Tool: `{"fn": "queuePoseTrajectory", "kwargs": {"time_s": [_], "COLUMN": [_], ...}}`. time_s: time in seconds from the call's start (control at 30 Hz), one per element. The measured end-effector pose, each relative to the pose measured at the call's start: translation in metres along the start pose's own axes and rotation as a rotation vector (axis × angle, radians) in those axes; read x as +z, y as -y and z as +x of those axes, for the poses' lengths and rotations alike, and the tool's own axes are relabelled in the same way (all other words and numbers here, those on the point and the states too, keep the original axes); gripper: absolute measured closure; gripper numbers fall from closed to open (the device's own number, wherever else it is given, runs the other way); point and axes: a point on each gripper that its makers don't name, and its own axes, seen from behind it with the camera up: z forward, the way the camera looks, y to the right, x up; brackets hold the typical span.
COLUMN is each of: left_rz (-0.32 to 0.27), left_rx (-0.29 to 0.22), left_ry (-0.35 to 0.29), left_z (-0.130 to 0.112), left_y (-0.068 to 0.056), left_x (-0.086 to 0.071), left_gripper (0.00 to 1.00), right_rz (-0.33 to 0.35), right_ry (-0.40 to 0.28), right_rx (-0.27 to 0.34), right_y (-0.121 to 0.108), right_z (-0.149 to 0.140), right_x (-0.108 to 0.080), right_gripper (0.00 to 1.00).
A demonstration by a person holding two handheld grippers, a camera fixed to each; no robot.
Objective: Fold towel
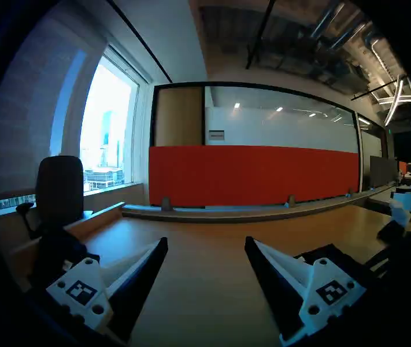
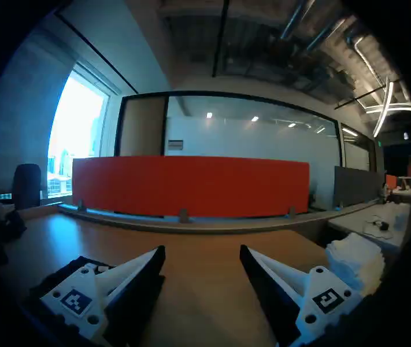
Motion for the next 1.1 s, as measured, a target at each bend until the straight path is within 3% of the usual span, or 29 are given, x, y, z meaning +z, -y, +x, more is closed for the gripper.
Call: {"fn": "queuePoseTrajectory", "kwargs": {"time_s": [0.47, 0.77, 1.1], "left_rz": [-0.009, -0.037, -0.144], "left_rx": [0.014, 0.033, 0.054], "left_ry": [0.001, 0.033, 0.105], "left_z": [0.099, 0.117, 0.119], "left_y": [0.000, -0.004, -0.022], "left_x": [-0.001, 0.004, 0.001], "left_gripper": [0.01, 0.01, 0.01], "right_rz": [-0.014, -0.007, 0.115], "right_ry": [-0.019, 0.005, 0.056], "right_rx": [0.010, 0.005, -0.029], "right_y": [-0.003, -0.002, 0.024], "right_z": [0.099, 0.115, 0.124], "right_x": [0.001, 0.006, 0.005], "right_gripper": [0.00, 0.00, 0.00]}}
